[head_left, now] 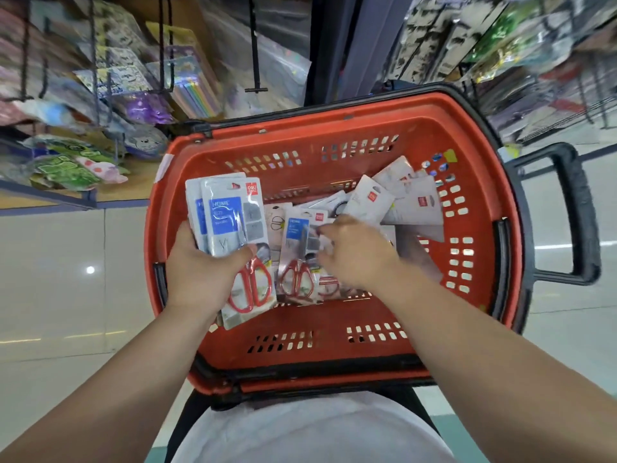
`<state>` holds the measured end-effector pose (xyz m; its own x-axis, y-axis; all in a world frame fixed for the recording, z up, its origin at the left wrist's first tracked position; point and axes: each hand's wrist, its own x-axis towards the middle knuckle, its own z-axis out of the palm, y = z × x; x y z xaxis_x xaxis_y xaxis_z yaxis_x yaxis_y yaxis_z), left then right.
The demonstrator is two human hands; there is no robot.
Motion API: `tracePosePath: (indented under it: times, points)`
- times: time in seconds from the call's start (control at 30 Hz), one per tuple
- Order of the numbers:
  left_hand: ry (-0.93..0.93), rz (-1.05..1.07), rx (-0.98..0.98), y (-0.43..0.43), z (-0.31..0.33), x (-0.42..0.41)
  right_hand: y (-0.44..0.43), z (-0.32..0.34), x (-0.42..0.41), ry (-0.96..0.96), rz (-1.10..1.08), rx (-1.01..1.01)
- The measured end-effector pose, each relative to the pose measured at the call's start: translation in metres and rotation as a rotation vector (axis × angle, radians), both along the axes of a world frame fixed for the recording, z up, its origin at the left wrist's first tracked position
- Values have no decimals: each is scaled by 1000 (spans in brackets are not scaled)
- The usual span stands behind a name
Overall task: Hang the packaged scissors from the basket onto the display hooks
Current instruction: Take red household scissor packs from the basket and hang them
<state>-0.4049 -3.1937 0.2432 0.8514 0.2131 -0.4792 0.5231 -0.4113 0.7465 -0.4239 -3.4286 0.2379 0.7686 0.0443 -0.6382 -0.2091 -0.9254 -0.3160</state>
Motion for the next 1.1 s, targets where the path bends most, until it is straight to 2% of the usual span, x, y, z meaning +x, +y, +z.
tracePosePath:
  times: [0.07,0.23,0.33,0.4,0.5,0.63,0.73,0.8,0.87,0.93,0.97,1.1]
  points:
    - [-2,0,24,4,3,-3,14,-11,-1,221,65,97]
    - [5,50,1,10,0,-3,16,-31,-1,436,227,147]
    - [9,45,-9,8,-5,-2,4,-43,-10,578,325,102]
    - [23,50,-26,7,-8,-1,-5,-59,-13,547,332,90]
    - [40,51,-41,7,-15,0,-15,-81,-8,392,304,71]
    - [55,51,-50,9,-21,0,-7,-101,4,364,381,-33]
    - [65,68,-53,11,-25,2,5,-110,13,195,461,-144]
    - [77,77,-53,12,-28,4,8,-122,16,44,347,-154]
    - [85,75,-52,13,-29,5,10,-133,20,-54,36,-94]
    - [90,67,-43,12,-30,6,9,-144,27,-61,-258,-34]
    - [94,68,-46,11,-30,6,10,-149,32,-37,-338,-29]
    - [130,90,-93,8,-29,8,11,-160,48,30,-326,-148]
